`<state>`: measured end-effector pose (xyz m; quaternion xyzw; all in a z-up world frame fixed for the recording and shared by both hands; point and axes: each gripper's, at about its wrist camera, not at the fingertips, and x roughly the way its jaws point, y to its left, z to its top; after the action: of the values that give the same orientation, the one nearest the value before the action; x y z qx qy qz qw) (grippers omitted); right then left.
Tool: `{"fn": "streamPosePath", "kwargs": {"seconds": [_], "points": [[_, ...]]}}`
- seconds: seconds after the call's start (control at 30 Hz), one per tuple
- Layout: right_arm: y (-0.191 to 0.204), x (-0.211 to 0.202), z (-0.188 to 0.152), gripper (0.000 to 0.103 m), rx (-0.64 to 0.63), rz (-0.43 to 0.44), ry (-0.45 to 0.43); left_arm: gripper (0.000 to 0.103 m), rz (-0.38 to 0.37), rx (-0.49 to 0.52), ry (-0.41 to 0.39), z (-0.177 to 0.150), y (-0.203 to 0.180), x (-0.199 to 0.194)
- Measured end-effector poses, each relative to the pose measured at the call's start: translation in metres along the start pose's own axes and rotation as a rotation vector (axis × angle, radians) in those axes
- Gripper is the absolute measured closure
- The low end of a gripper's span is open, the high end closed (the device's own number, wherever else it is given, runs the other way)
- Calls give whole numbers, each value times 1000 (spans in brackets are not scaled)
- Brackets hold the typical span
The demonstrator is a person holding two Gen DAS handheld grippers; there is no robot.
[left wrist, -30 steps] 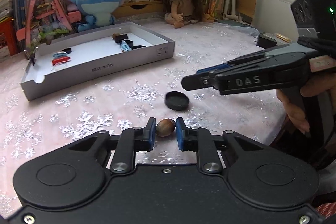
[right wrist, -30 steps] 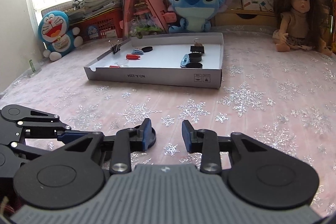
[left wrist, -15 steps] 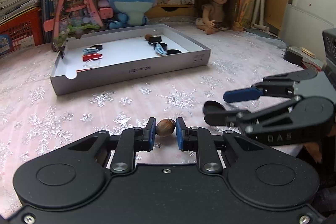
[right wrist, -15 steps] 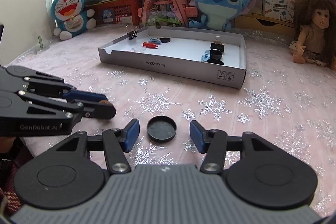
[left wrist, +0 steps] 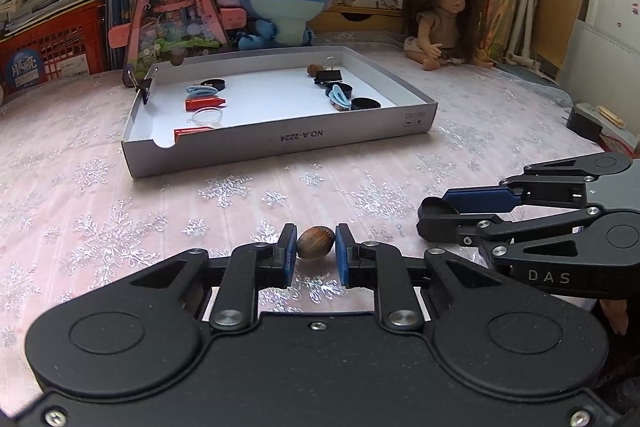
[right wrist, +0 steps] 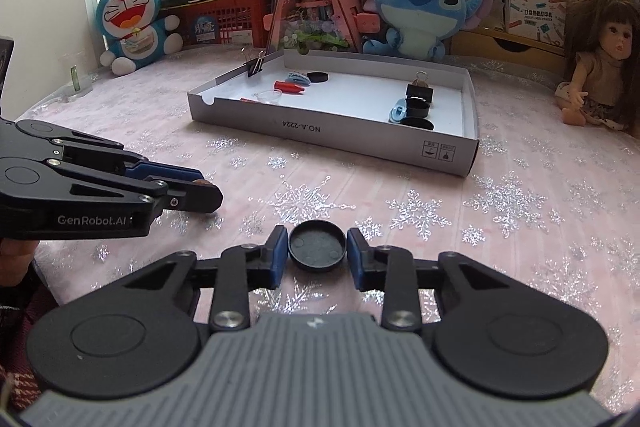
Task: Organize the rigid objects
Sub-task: 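Carry the acorn and black lid over the white tray with both tools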
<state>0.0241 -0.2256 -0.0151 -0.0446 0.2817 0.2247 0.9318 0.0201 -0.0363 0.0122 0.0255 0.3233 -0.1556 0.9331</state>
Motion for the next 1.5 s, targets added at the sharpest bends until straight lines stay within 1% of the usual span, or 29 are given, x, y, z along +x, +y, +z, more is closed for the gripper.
{"fn": "streamPosePath", "kwargs": {"seconds": [0.27, 0.67, 1.03, 1.27, 1.4, 1.5], "points": [[-3, 6, 13, 66, 24, -58, -5, 84, 26, -10, -15, 12, 4, 5], [-8, 19, 33, 66, 74, -107, -16, 84, 62, -63, -33, 37, 17, 18], [-10, 30, 52, 66, 80, -119, -38, 84, 91, -98, -66, 59, 26, 28], [-13, 39, 62, 66, 106, -116, -50, 84, 104, -130, -95, 68, 32, 34], [-15, 44, 68, 66, 112, -121, -56, 84, 98, -139, -114, 74, 35, 37], [-21, 49, 73, 66, 141, -115, -57, 84, 107, -151, -123, 79, 39, 41]]}}
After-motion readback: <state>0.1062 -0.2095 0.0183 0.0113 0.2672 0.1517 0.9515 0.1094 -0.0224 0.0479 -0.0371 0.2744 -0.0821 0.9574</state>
